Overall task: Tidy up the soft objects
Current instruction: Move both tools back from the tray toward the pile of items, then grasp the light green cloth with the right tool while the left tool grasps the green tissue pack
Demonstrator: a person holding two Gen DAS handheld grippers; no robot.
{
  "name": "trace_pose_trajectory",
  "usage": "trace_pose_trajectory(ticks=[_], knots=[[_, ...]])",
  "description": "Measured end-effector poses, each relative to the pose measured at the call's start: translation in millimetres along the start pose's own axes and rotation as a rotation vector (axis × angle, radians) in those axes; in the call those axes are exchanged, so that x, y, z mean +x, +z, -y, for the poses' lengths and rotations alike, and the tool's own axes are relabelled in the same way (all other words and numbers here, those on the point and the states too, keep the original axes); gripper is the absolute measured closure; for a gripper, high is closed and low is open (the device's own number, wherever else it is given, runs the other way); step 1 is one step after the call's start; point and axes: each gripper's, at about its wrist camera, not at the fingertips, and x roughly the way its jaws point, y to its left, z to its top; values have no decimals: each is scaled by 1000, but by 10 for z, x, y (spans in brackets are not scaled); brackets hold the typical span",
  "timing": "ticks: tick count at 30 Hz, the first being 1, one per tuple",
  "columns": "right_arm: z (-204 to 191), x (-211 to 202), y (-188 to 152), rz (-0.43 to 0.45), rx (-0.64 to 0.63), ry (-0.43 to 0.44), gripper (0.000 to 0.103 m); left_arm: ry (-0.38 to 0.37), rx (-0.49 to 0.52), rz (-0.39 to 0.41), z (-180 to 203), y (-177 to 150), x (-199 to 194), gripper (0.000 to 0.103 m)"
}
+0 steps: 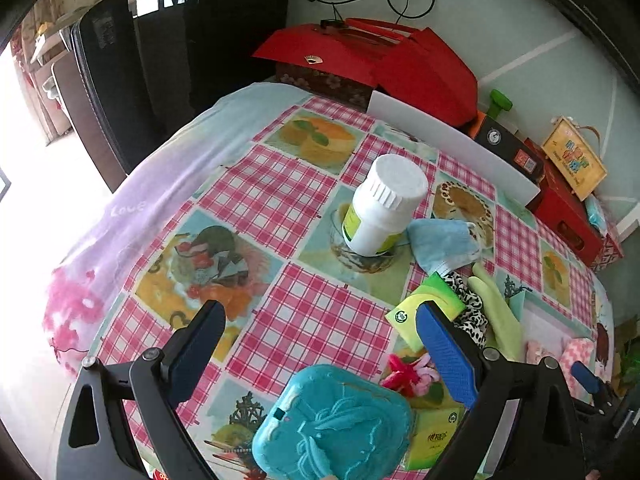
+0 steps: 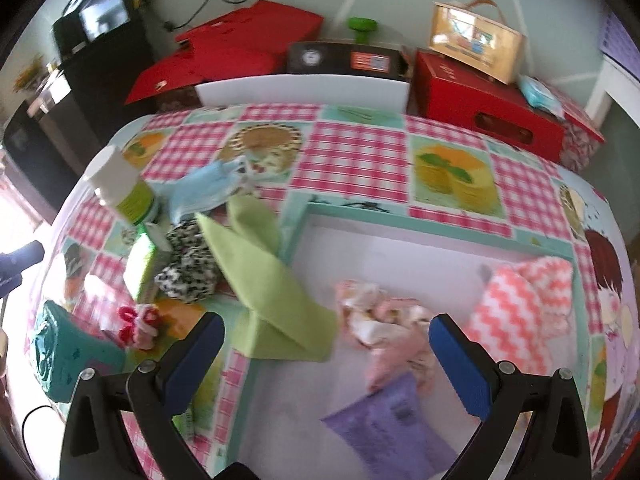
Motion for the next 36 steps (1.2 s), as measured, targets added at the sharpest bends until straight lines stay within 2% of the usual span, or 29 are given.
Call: trace_pose_trajectory(ticks=[7, 10, 17, 21, 25, 28, 31, 36], knots=[[-211, 40, 8, 8, -47, 39, 0, -94, 12, -7, -33, 88, 35, 7], [-267, 54, 1, 7, -72, 42, 0, -149, 29, -34, 3, 157, 95, 1], [-372, 118, 17, -49, -143, 69, 0, -194, 218, -137, 261, 321, 268, 1], [-520, 100, 113, -91, -272, 64, 0, -201, 329, -192, 438, 394, 330, 1], [-623, 86, 272, -133, -402, 22, 0, -223, 357, -282, 552, 447, 442, 1], [-624, 133, 381, -158, -467, -18, 4, -205, 400, -335, 660, 438, 537, 1], [-614, 229, 454, -193, -504, -20, 16, -170, 451, -368, 745, 377, 626, 1], [-711, 380, 484, -238, -558, -2, 35, -180, 480, -439, 845, 302, 800, 2]])
